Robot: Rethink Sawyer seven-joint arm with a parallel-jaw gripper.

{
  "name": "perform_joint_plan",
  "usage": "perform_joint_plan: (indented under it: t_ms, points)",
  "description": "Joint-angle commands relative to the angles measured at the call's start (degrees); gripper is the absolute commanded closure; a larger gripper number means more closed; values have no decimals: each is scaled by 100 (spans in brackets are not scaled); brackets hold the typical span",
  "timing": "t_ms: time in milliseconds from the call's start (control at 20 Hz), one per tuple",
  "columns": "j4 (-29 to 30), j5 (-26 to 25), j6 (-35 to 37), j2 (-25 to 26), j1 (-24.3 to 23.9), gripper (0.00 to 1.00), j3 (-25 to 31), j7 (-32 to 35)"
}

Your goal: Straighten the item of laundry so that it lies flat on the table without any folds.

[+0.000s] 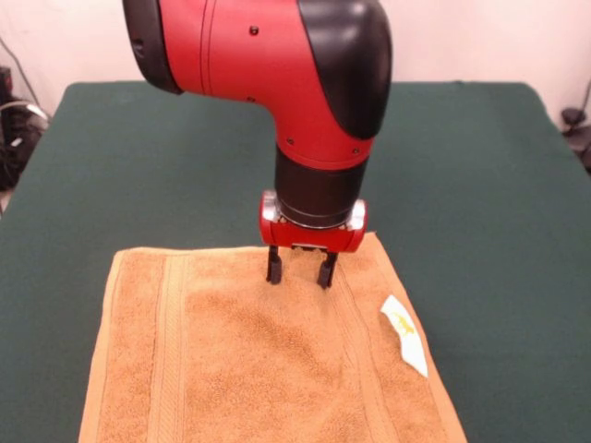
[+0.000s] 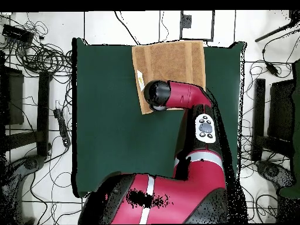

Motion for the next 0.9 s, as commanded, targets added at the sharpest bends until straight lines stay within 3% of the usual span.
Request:
perform_joint_plan:
  t_ms: [50, 300, 900]
  points:
    - [48, 70, 289, 366, 260, 0, 451, 564]
    - [438, 276, 465, 270, 246, 0, 478, 840]
    - [1668, 682, -124, -109, 364, 0, 327, 1648]
